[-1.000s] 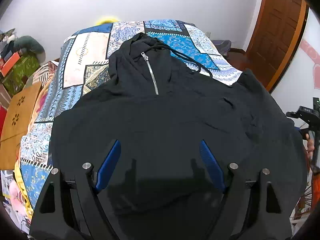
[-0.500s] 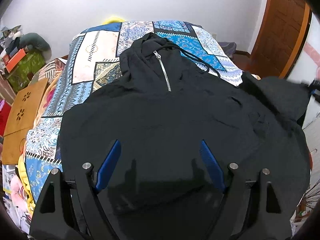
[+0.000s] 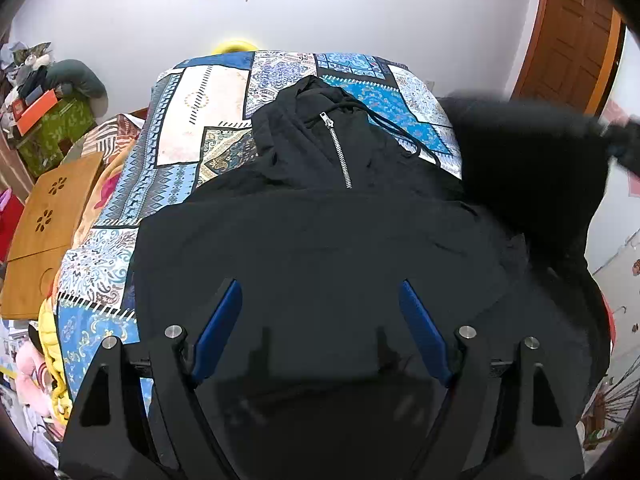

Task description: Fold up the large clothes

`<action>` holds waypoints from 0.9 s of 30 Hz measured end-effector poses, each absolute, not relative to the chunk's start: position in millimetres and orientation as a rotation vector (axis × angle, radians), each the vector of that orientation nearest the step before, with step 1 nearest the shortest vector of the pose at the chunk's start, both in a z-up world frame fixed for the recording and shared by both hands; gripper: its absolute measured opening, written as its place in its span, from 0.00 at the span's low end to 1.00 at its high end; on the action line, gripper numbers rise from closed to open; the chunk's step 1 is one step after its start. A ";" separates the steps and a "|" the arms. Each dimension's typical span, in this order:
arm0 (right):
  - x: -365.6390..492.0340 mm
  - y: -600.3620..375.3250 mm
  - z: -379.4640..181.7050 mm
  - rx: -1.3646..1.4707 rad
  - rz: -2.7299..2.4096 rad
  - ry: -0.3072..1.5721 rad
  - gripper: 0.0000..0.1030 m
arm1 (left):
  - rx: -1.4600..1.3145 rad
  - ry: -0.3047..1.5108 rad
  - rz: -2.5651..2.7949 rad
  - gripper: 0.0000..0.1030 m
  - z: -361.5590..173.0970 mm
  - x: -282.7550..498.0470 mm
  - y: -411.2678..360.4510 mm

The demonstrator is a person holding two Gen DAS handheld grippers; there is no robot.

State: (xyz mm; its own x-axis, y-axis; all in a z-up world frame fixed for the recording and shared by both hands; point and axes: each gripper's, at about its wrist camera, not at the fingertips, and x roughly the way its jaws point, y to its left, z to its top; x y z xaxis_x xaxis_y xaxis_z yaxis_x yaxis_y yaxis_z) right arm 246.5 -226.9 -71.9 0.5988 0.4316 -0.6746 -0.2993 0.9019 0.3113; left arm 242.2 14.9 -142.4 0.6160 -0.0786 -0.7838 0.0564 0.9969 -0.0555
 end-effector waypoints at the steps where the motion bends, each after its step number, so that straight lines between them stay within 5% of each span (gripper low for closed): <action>1: 249.9 -215.8 -81.3 0.159 0.442 0.861 0.10 | -0.026 0.903 -0.078 0.78 -142.5 240.1 17.0; 7: 245.9 -168.6 -150.3 0.049 0.499 1.091 0.10 | -0.047 0.916 -0.066 0.78 -148.5 231.8 30.3; 13: 244.2 -183.4 -157.1 0.116 0.501 1.217 0.17 | -0.059 0.942 -0.062 0.78 -156.7 230.0 35.7; 16: 241.2 -203.8 -141.7 0.197 0.509 1.202 0.24 | -0.054 0.943 -0.062 0.78 -157.6 230.7 34.4; 19: 230.6 -222.7 -120.6 0.212 0.478 1.135 0.42 | -0.056 0.938 -0.065 0.78 -156.1 231.8 31.2; 27: 232.7 -288.9 -100.6 0.328 0.316 1.002 0.53 | -0.048 0.924 -0.091 0.78 -148.9 232.2 16.7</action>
